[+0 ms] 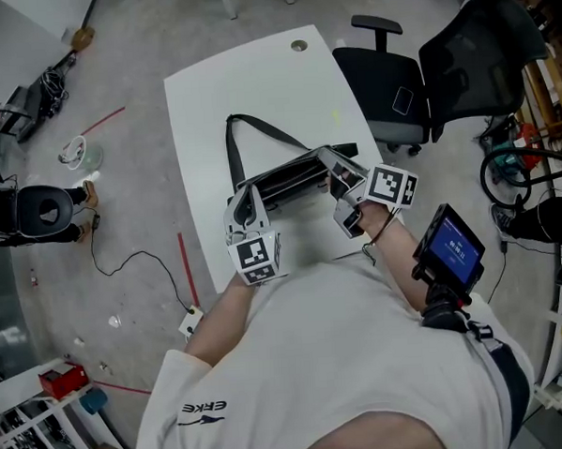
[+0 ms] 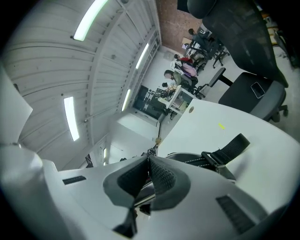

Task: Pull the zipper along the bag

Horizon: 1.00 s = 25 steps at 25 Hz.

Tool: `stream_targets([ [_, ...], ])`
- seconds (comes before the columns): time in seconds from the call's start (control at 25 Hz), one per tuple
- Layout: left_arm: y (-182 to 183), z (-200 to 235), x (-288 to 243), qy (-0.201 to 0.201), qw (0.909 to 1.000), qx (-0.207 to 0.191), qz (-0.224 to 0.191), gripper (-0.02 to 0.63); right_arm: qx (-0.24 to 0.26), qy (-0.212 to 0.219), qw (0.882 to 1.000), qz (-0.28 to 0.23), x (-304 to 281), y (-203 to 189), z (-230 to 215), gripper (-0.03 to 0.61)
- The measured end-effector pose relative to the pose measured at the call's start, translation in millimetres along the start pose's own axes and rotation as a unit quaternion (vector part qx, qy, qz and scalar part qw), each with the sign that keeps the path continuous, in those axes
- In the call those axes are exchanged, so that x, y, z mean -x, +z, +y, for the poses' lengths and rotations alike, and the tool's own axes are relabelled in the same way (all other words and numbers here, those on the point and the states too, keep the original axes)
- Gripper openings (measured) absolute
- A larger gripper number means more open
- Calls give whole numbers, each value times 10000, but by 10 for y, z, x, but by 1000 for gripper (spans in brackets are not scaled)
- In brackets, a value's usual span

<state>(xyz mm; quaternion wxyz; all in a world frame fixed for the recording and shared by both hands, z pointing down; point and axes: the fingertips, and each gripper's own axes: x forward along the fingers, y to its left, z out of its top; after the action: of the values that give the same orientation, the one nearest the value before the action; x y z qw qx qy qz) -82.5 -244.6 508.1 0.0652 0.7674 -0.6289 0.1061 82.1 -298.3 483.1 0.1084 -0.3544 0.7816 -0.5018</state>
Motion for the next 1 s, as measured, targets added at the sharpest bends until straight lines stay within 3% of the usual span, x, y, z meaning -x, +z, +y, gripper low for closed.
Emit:
stream_targets([
  [0.6, 9, -261, -50, -622, 9979, 13, -167, 2, 257, -165, 9993, 211, -123, -270, 125, 8],
  [1.0, 6, -139, 74, -670, 9974, 131, -210, 2, 434, -273, 9984, 251, -193, -393, 253, 9],
])
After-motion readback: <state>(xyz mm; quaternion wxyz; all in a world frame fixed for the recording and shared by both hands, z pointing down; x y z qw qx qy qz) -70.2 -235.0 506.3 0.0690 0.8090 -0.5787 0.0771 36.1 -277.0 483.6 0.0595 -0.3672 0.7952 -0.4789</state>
